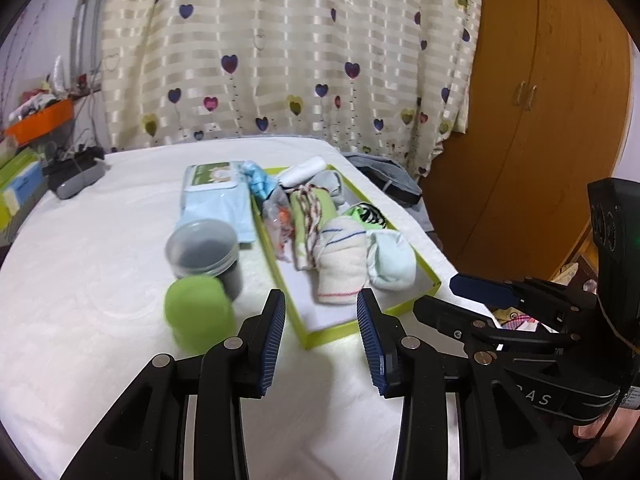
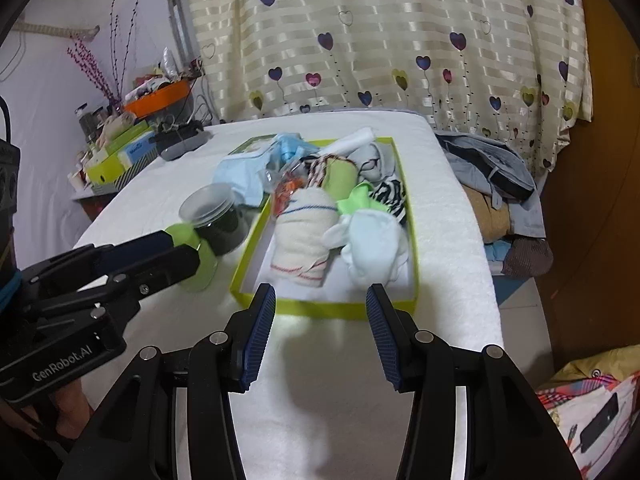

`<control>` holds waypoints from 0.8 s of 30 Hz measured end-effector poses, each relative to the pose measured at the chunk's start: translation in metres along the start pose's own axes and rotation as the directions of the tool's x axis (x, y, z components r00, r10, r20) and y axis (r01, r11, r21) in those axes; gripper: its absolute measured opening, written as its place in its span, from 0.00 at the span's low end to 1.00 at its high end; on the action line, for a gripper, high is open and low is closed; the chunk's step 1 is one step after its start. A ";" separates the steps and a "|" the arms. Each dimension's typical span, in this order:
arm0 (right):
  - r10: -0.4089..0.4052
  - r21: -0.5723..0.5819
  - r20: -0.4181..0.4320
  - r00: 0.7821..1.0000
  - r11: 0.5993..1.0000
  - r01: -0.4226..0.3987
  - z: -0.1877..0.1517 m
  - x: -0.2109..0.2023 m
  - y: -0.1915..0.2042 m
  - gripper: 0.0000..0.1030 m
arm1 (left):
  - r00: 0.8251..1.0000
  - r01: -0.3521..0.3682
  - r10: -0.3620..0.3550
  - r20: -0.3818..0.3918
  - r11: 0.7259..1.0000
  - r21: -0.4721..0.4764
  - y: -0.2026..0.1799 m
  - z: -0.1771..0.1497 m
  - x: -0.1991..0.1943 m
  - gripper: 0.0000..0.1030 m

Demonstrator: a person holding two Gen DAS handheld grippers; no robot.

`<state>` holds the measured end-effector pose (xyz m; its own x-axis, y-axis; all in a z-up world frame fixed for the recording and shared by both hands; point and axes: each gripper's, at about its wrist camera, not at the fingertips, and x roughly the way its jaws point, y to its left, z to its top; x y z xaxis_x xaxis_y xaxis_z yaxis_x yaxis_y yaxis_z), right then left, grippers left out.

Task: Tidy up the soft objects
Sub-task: 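Withdraw both open tools back from the box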

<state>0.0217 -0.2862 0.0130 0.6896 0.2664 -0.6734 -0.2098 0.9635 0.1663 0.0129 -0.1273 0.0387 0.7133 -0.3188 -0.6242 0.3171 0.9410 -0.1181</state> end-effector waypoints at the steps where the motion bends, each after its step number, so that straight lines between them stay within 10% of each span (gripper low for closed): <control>1: 0.000 -0.002 -0.003 1.000 1.000 0.000 -0.002 0.000 0.001 0.47 | 1.000 -0.005 0.005 -0.001 1.000 -0.001 0.002 -0.002 -0.001 0.35; 24: -0.033 -0.028 -0.128 0.991 0.999 0.030 -0.027 0.053 0.010 0.47 | 0.988 -0.090 0.079 -0.131 0.993 -0.080 0.044 -0.048 0.020 0.35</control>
<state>0.0376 -0.2634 -0.0411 0.6019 0.2286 -0.7652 -0.2085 0.9699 0.1257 0.0112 -0.0869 -0.0159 0.6483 -0.2262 -0.7270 0.2010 0.9718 -0.1232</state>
